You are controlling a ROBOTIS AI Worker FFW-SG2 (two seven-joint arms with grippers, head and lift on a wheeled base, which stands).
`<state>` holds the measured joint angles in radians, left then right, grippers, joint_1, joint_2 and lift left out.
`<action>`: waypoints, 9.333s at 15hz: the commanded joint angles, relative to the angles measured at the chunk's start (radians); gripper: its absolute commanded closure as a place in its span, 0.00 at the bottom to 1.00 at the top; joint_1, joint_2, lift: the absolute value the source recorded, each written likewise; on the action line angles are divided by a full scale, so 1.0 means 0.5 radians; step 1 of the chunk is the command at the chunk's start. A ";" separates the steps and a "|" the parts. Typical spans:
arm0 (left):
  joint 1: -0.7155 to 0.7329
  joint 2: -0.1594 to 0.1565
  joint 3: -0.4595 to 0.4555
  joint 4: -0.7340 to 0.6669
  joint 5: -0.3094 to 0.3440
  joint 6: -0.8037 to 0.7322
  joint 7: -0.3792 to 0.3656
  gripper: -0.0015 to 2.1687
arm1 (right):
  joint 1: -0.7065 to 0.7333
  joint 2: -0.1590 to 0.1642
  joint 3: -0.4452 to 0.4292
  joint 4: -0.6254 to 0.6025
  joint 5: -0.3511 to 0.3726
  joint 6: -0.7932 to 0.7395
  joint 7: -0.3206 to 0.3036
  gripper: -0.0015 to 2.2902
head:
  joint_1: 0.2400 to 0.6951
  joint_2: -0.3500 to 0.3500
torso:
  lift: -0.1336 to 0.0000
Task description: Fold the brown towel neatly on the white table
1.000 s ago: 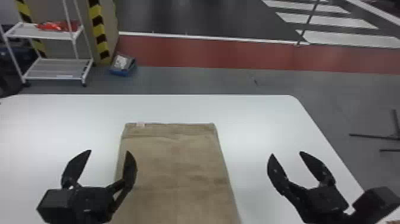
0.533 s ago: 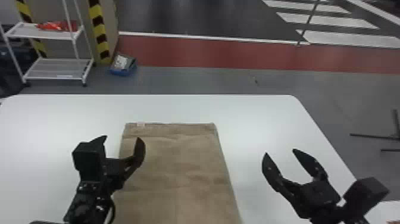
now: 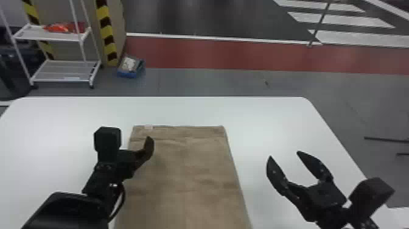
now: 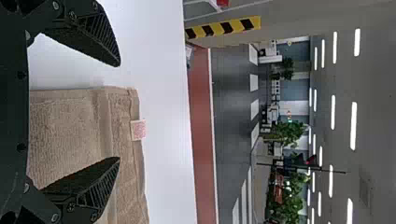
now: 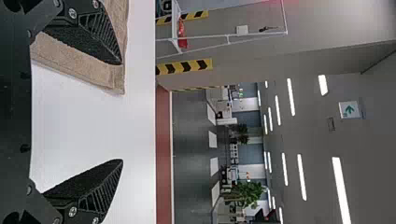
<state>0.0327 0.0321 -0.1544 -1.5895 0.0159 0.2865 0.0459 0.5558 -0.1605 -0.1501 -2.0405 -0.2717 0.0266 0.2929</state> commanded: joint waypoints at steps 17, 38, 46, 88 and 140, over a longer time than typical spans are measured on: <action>-0.173 -0.027 0.079 0.338 -0.032 -0.034 -0.135 0.24 | -0.136 -0.035 0.098 0.142 0.019 -0.012 0.003 0.06 | 1.00 0.39 | 0.10; 0.395 -0.012 -0.415 -0.880 -0.357 0.542 -0.018 0.53 | -0.170 -0.038 0.030 0.151 -0.024 0.117 -0.212 0.06 | 1.00 0.26 | 0.10; 0.426 -0.006 -0.584 -0.785 -0.434 0.745 -0.012 0.08 | -0.148 -0.020 0.006 0.157 -0.073 0.130 -0.285 0.06 | 1.00 0.02 | 0.10; 0.008 -0.069 -0.645 -0.055 -0.517 0.364 -0.052 0.34 | -0.265 -0.090 0.079 0.283 -0.138 0.283 -0.261 0.06 | 1.00 0.05 | 0.10; 0.106 -0.061 -0.412 -0.355 -0.495 0.150 0.003 0.51 | -0.891 0.088 1.082 0.884 0.568 0.338 -0.135 0.29 | 1.00 0.56 | 0.11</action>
<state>0.0846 0.0001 -0.3599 -1.7659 -0.2315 0.3606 0.0475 0.1143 -0.1166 0.3892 -1.5984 0.0127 0.1856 0.2253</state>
